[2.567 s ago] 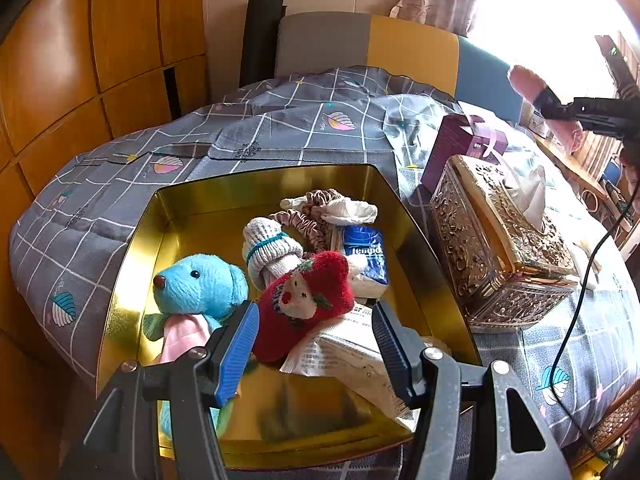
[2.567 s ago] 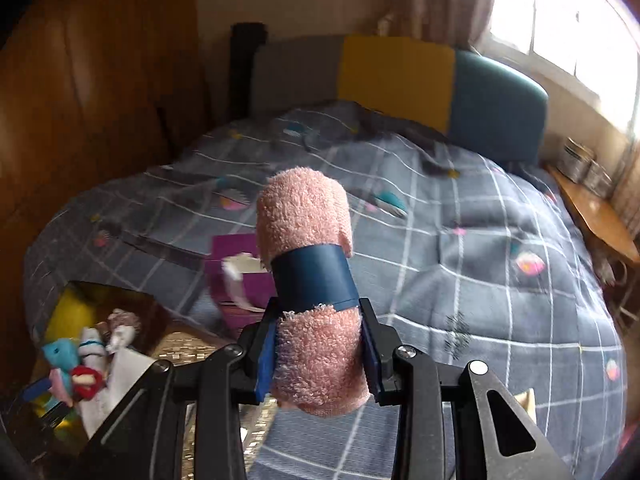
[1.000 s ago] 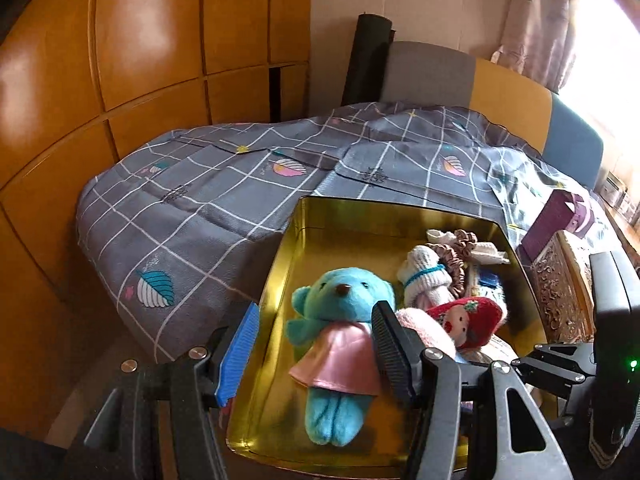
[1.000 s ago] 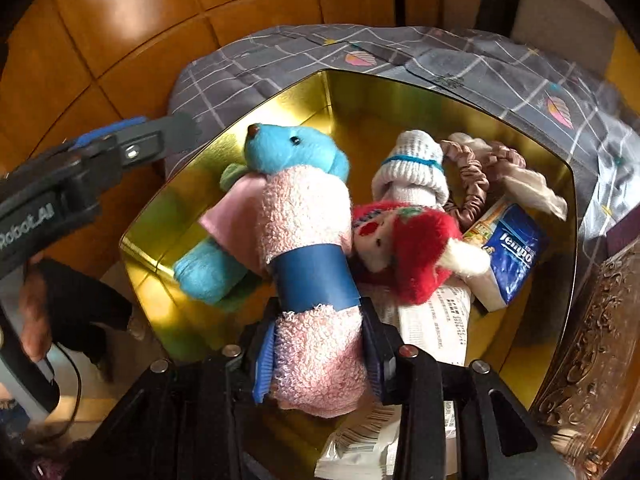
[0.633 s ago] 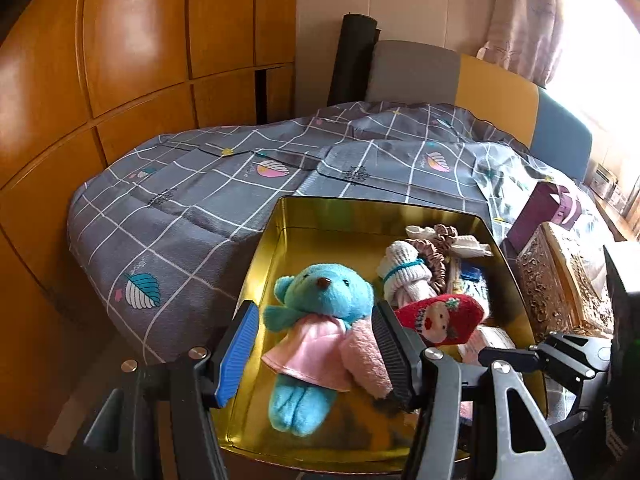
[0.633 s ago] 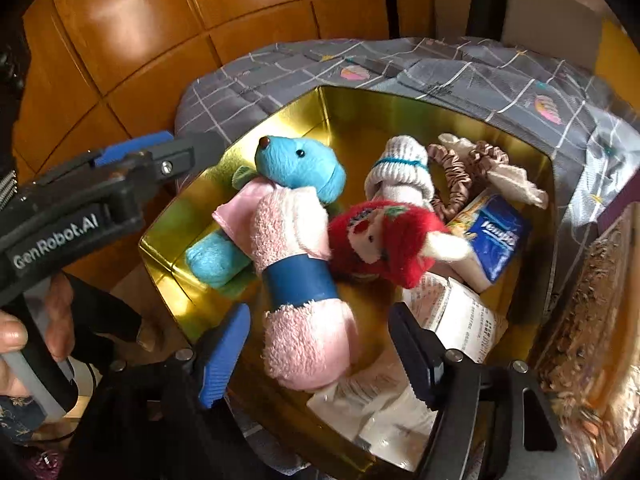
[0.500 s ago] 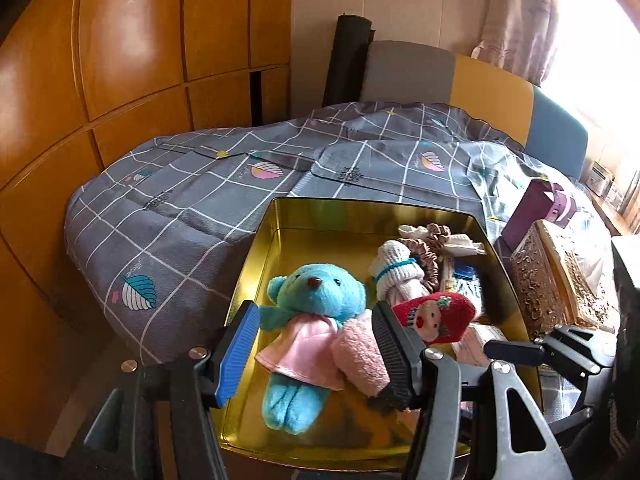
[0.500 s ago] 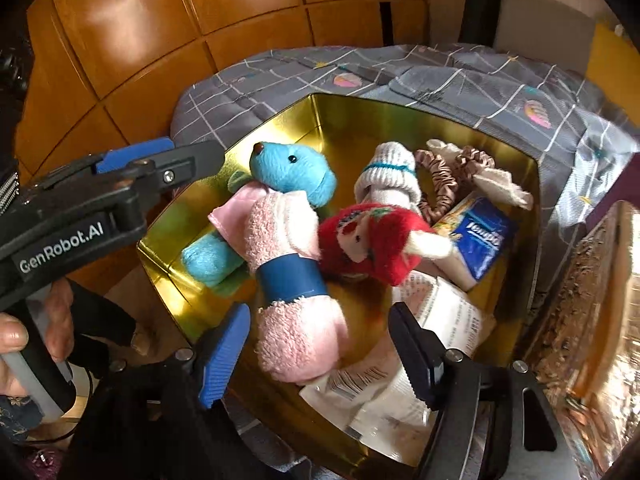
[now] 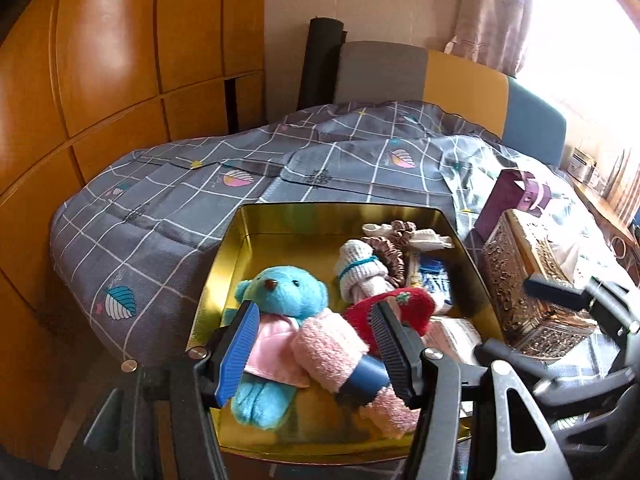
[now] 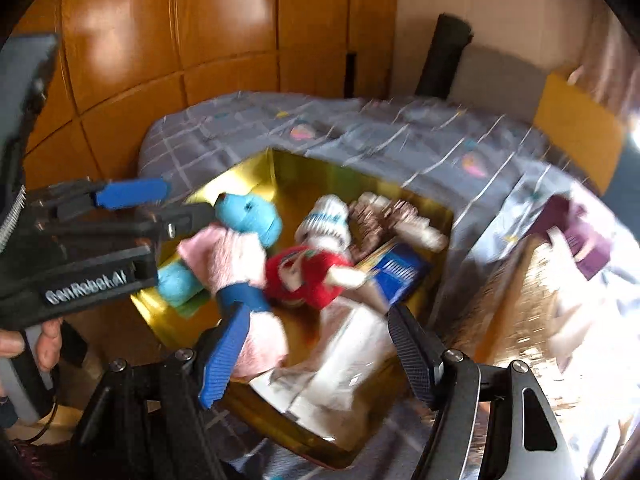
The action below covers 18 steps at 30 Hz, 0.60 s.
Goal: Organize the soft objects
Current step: 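Move both grippers back to the white sponge and beige bandage roll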
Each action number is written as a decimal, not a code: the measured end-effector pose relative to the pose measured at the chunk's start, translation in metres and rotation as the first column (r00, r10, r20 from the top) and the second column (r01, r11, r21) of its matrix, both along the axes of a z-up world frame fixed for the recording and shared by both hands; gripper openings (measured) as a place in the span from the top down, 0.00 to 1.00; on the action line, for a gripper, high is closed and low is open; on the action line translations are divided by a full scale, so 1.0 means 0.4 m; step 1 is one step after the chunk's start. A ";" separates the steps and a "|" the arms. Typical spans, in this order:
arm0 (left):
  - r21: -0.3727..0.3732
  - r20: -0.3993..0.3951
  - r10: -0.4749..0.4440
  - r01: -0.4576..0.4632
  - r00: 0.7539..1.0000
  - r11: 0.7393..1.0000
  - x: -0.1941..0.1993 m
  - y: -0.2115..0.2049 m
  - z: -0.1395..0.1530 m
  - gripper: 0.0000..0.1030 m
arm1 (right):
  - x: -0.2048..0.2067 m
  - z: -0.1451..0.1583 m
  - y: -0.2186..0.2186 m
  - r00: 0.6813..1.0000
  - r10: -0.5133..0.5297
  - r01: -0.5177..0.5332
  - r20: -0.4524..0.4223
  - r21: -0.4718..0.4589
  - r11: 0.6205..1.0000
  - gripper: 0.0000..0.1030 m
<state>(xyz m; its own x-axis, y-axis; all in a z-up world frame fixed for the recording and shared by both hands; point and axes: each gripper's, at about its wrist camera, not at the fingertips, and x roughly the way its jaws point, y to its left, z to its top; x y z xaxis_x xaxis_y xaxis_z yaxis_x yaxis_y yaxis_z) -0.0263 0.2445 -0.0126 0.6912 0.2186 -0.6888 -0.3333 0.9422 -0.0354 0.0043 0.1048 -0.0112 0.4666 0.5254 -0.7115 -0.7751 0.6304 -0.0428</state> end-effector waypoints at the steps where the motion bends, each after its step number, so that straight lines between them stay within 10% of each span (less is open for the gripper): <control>1: 0.001 -0.001 -0.007 0.007 1.000 1.000 0.001 -0.005 0.001 0.42 | 0.002 0.013 -0.011 1.000 -0.011 0.011 0.021 0.009 1.000 0.29; 18: 0.056 -0.001 -0.180 0.180 0.984 0.982 0.047 -0.163 0.030 0.42 | 0.132 0.142 -0.369 0.902 -0.418 0.399 0.105 0.161 0.903 0.15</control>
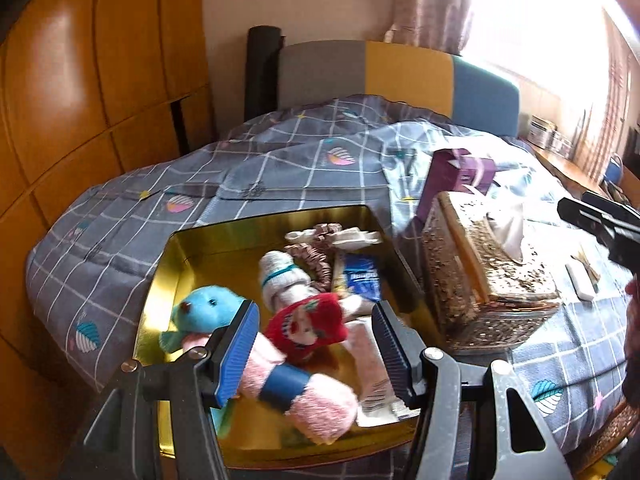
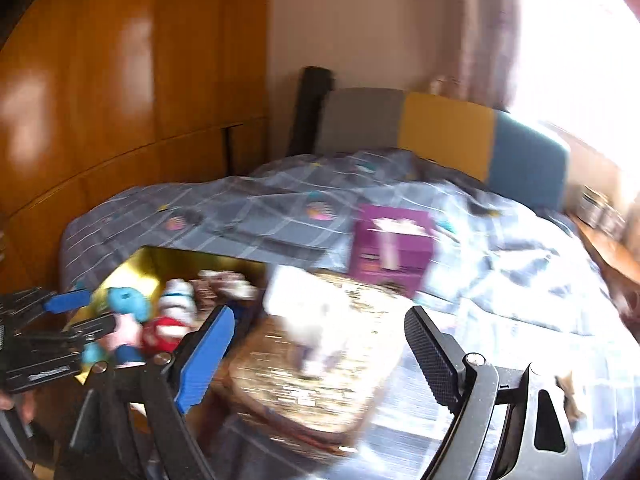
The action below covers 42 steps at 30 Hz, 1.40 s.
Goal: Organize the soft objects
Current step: 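Move both grippers back to the white sponge and beige bandage roll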
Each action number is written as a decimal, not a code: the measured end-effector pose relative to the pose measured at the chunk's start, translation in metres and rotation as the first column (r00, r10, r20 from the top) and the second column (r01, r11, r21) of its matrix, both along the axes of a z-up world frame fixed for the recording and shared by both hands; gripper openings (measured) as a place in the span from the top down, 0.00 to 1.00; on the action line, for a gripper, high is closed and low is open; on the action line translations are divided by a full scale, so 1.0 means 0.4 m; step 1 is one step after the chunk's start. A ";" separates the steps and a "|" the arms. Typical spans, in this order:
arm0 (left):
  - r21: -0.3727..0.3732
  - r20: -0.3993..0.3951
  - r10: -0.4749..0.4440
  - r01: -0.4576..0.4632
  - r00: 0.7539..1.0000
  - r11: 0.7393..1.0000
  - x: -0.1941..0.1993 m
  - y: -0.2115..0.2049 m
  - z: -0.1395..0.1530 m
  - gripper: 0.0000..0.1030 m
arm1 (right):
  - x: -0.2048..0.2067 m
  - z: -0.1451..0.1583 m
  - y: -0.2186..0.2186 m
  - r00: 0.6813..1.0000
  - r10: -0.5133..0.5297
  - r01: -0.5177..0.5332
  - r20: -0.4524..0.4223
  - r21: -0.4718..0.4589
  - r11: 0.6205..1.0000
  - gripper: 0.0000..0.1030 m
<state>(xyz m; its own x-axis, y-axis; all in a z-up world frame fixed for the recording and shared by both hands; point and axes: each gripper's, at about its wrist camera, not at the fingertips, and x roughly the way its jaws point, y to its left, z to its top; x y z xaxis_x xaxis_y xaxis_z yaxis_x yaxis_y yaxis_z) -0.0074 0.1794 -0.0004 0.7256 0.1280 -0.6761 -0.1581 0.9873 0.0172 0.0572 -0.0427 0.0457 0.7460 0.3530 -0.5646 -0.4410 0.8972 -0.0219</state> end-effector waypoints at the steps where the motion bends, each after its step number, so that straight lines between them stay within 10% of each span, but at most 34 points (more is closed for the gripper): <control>1: 0.006 0.003 -0.012 0.012 1.000 1.000 0.003 -0.010 0.004 0.42 | 0.012 -0.001 -0.029 1.000 -0.026 0.026 -0.004 0.003 1.000 0.15; 12: 0.027 0.073 -0.141 0.139 0.987 0.990 0.046 -0.127 0.083 0.42 | 0.149 -0.020 -0.434 0.905 -0.419 0.423 -0.073 0.040 0.905 0.15; 25: 0.069 0.100 -0.425 0.420 0.900 0.905 0.136 -0.407 0.188 0.42 | 0.206 -0.178 -0.924 0.531 -0.775 0.844 -0.343 0.139 0.517 0.16; 34: -0.033 -0.063 -0.621 0.620 0.781 0.784 0.273 -0.724 0.097 0.42 | 0.184 -0.187 -0.945 0.512 -0.752 0.857 -0.416 0.181 0.483 0.16; 42: -0.251 -0.287 -0.655 0.605 0.698 0.755 0.418 -0.908 -0.093 0.47 | 0.179 -0.199 -0.965 0.498 -0.736 0.866 -0.460 0.209 0.455 0.16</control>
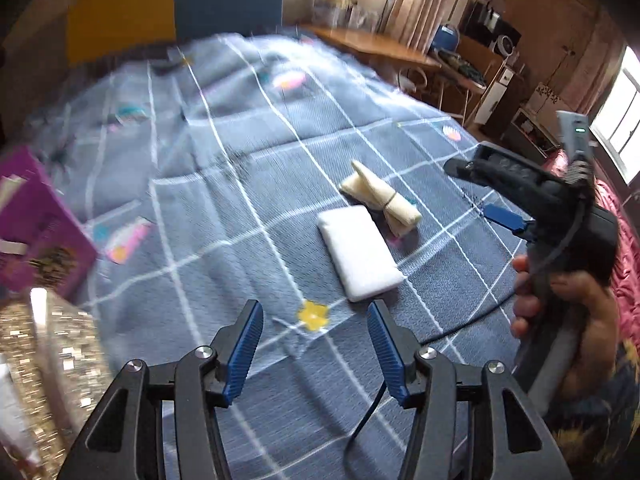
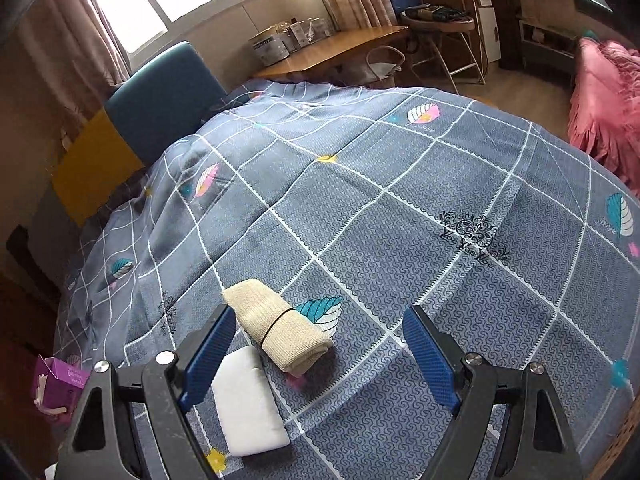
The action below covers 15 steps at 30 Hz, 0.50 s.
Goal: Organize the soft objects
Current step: 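Move both grippers back to the white sponge and beige bandage roll, then grasp the white sponge with left while right grasps the beige bandage roll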
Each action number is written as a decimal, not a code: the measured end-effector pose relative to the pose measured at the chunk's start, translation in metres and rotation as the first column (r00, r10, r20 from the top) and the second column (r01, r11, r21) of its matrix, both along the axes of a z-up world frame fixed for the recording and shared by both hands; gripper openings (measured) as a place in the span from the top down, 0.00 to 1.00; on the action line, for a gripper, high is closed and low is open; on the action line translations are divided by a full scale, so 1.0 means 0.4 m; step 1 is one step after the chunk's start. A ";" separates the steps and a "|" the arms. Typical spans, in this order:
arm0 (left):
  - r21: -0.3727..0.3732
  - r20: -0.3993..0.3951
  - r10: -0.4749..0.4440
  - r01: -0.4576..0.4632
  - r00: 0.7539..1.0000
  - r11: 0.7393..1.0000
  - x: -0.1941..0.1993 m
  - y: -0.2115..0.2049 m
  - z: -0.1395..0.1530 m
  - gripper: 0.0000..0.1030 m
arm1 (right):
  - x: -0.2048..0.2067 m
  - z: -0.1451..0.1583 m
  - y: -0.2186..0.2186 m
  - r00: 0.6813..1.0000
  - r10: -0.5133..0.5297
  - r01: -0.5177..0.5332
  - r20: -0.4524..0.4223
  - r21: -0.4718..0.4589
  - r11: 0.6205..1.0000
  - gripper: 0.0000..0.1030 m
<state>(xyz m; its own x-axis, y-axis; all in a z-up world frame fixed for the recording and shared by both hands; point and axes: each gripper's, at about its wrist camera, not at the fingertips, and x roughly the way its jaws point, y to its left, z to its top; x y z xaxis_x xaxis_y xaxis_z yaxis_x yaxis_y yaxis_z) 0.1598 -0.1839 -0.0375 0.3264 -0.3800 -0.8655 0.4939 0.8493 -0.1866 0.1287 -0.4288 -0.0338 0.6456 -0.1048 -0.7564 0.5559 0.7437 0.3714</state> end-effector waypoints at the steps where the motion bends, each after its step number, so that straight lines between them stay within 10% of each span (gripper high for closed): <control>1: -0.006 -0.032 0.007 -0.007 0.999 1.000 0.018 -0.018 -0.019 0.47 | -0.001 -0.002 -0.003 1.000 -0.003 0.003 -0.001 0.007 1.000 0.16; 15: 0.039 -0.158 0.033 -0.028 0.987 0.999 0.146 -0.225 -0.127 0.44 | -0.014 -0.012 -0.030 0.999 -0.014 0.007 0.049 0.141 0.990 0.15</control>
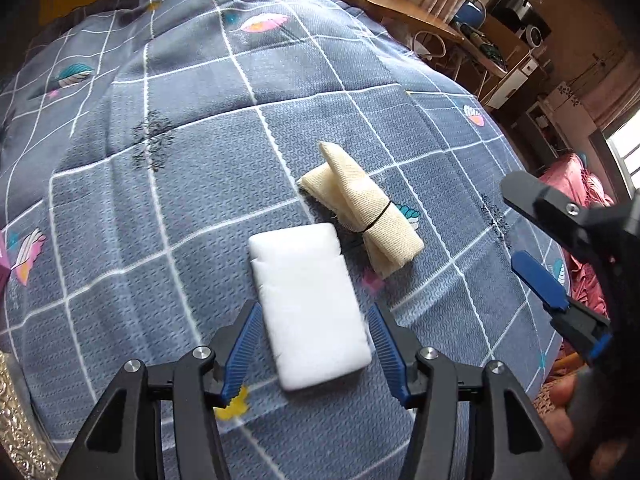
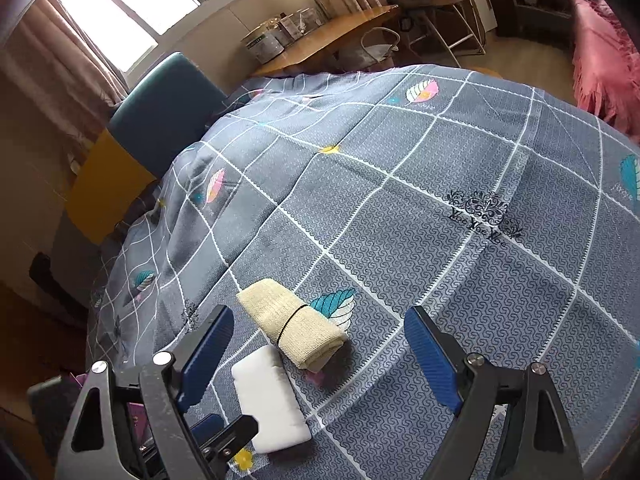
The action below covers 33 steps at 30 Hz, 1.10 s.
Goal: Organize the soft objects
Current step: 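Grasp the white sponge with left while right grasps the beige bandage roll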
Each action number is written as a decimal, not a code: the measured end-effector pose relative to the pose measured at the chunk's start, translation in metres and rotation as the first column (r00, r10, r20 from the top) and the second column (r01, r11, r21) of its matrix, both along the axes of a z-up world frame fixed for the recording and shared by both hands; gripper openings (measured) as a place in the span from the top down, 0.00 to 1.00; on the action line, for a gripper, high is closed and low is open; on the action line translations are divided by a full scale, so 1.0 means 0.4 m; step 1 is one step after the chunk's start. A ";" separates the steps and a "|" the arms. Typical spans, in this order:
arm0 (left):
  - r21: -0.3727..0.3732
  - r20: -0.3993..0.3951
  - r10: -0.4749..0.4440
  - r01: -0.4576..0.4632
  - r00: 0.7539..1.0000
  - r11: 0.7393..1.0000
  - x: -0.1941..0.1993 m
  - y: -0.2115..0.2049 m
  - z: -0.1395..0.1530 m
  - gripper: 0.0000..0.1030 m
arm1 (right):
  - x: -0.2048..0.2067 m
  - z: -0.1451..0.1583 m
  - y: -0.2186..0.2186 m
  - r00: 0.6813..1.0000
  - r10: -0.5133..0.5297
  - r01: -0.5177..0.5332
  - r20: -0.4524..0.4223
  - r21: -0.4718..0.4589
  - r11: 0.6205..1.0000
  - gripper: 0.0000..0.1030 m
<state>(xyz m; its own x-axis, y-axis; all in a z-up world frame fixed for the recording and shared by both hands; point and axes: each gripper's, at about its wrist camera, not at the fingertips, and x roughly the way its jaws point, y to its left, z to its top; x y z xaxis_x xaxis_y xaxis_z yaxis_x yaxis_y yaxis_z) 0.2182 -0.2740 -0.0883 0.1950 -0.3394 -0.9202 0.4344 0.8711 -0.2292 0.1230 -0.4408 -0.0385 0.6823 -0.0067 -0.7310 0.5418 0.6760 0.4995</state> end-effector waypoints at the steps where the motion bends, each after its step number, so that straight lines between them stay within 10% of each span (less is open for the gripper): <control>1: 0.013 -0.003 0.004 -0.004 1.000 1.000 0.004 -0.010 -0.009 0.43 | -0.002 0.001 -0.002 1.000 -0.002 0.002 0.005 0.006 1.000 0.14; 8: 0.092 0.035 0.033 -0.036 0.999 0.995 0.011 -0.017 -0.048 0.41 | -0.004 -0.004 -0.003 1.000 -0.002 0.001 0.011 0.031 1.000 0.14; 15: 0.027 0.034 0.053 -0.054 0.998 0.998 0.013 0.078 -0.054 0.83 | -0.002 -0.004 0.008 1.000 0.007 -0.007 -0.002 0.008 1.000 0.14; 28: -0.006 0.159 0.040 -0.040 0.986 0.999 -0.116 0.236 -0.025 0.84 | 0.058 -0.034 0.073 0.983 0.147 -0.154 -0.105 -0.058 0.986 0.14; 33: -0.017 0.140 0.075 -0.074 0.987 0.997 -0.122 0.278 -0.066 0.83 | 0.126 -0.044 0.160 0.929 0.266 -0.330 -0.256 -0.251 0.910 0.09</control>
